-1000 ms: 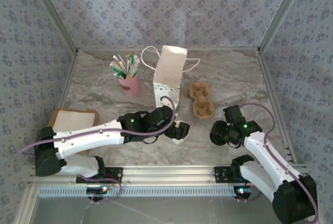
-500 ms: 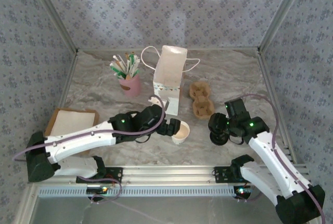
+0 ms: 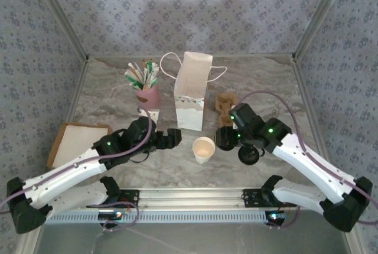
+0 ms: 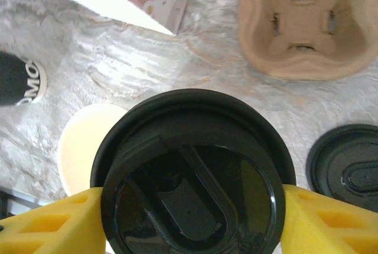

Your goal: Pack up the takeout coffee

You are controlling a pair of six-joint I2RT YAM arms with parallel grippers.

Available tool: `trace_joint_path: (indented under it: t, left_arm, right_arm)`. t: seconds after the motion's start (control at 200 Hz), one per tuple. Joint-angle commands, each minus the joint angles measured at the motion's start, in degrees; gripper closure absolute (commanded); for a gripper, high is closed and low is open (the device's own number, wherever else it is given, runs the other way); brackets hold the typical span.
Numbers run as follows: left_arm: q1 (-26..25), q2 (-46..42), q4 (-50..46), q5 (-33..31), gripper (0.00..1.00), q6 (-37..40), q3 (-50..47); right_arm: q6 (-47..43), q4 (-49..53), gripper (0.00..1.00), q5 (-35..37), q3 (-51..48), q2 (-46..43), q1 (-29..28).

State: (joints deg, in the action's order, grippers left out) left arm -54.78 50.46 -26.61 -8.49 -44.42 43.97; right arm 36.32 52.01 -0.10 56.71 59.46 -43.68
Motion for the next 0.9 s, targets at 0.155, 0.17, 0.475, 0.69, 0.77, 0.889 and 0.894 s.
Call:
trace_joint_path:
  t: [0.155,0.17,0.475,0.69,0.77,0.889,0.894]
  left_arm:
    - [4.04,-6.45,-2.47,4.89,0.05,-0.85,-2.11]
    - [4.1,-6.66,-2.5,4.84,0.05,-0.92,-2.25]
    - [4.73,-8.28,-1.78,5.06,0.06,-1.23,-4.36]
    - [4.81,-8.62,-1.68,5.15,0.05,-1.32,-4.94]
    - [4.88,-8.79,-1.69,5.23,0.06,-1.32,-5.03]
    - [4.9,-8.99,-1.69,5.23,0.06,-1.43,-5.12]
    - [4.93,-8.98,-1.69,5.24,0.06,-1.44,-5.12]
  right_arm:
    - [-3.05,2.91,0.31,2.73,7.84,9.98,-7.24]
    - [-3.14,3.09,0.31,2.78,8.23,10.52,-7.55]
    - [-4.58,5.47,0.31,3.23,14.38,18.28,-10.98]
    - [-5.2,5.69,0.31,3.47,15.88,21.81,-12.57]
    - [-5.29,5.93,0.31,3.42,16.28,23.0,-12.99]
    - [-5.32,7.7,0.31,5.24,17.25,24.76,-13.83]
    - [-5.35,7.77,0.31,5.3,17.32,24.84,-13.86]
